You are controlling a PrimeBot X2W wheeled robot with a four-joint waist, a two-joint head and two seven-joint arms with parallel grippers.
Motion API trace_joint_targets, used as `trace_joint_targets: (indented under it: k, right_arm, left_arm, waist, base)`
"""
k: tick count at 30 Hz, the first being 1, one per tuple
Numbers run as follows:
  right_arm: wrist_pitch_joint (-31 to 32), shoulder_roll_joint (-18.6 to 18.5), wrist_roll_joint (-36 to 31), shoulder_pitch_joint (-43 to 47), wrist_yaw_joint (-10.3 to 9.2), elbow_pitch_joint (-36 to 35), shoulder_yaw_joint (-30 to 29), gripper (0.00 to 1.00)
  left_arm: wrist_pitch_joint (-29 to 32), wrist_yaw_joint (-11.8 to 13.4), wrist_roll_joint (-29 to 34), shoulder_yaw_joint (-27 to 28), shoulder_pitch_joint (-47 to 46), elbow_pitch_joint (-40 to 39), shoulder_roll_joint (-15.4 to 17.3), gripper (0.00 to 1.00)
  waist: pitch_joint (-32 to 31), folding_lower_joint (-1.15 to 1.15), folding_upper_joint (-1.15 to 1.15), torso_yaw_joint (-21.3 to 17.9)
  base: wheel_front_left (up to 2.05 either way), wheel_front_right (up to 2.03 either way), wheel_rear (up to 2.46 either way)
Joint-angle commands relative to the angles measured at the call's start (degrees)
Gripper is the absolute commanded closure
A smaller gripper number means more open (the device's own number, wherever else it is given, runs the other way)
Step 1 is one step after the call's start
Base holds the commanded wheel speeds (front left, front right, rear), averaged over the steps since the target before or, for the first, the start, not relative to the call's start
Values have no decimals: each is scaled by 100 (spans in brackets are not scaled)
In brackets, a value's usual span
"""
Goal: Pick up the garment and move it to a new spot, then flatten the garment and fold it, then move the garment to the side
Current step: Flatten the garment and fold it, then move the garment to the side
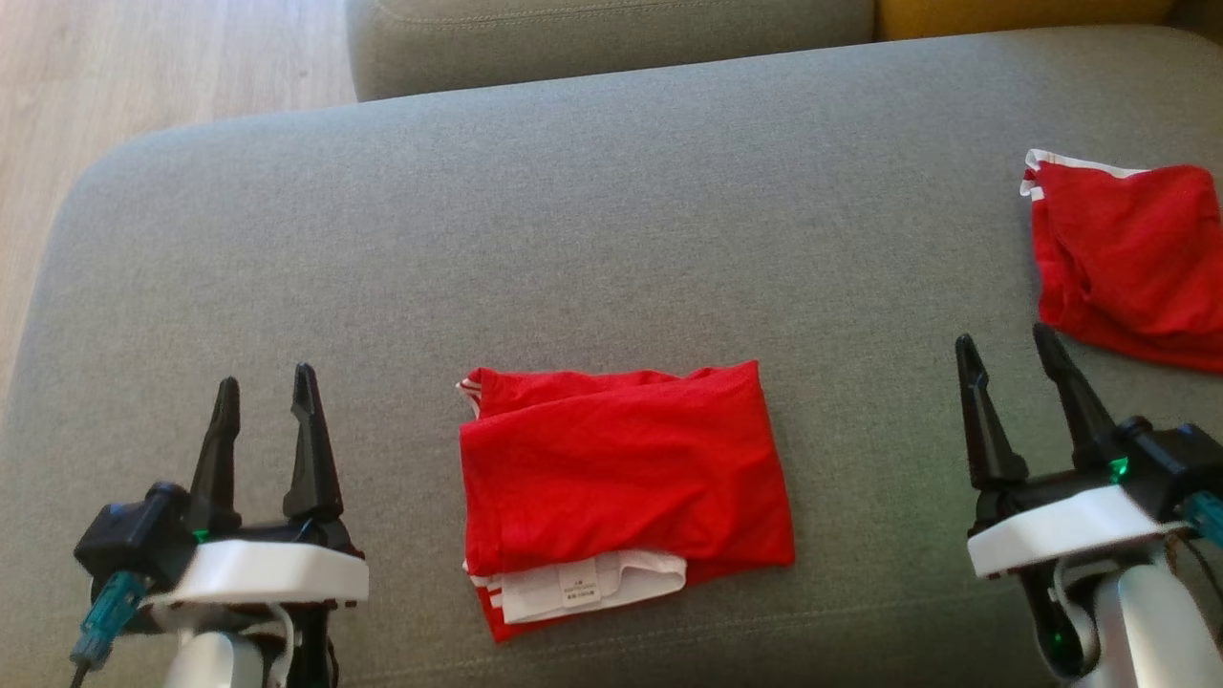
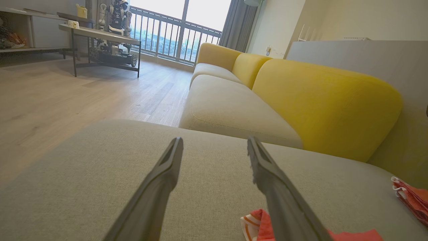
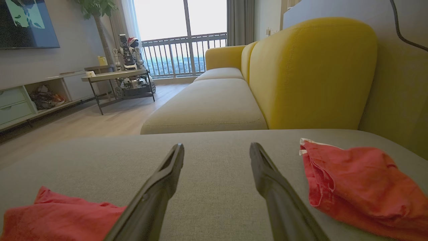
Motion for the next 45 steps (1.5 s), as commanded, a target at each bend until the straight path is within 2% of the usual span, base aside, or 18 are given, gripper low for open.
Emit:
trace_joint_targets:
  k: [1, 17, 20, 25, 30, 36, 45]
  right_arm:
    - [-52, 9, -41, -85, -1, -232, 102, 0]
    - [-52, 153, -18, -34, -1, -170, 75, 0]
    - [-52, 160, 63, -19, -1, -97, 260, 0]
    - [-5, 99, 608, -27, -1, 368, 1080, 0]
    - [282, 53, 988, -194, -1, 998, 1535, 0]
    - [477, 95, 1465, -484, -1, 1589, 1727, 0]
    - [454, 70, 1752, -900, -1, 2314, 1877, 0]
  left_arm:
    - [-29, 21, 29, 161, -86, -177, 24, 0]
    - [-29, 43, 71, 96, -25, -218, 23, 0]
    - [-29, 31, 68, 80, -33, -196, 23, 0]
    - [-29, -5, 80, 11, -92, -139, 23, 0]
    - [-29, -26, 94, -28, -164, -92, 23, 0]
    - [-29, -23, 89, -41, -255, -49, 23, 0]
    - [-29, -28, 91, -81, -343, -14, 23, 0]
  waist:
    - [3, 0, 0, 5]
    - [2, 0, 0, 55]
    - [32, 0, 0, 73]
    - [130, 0, 0, 137]
    - [245, 0, 0, 241]
    - [384, 0, 0, 402]
    - [543, 0, 0, 628]
  base:
    - [0, 0, 0]
    - [0, 0, 0]
    - [0, 0, 0]
    - [0, 0, 0]
    - [0, 0, 0]
    - [0, 0, 0]
    - [0, 0, 0]
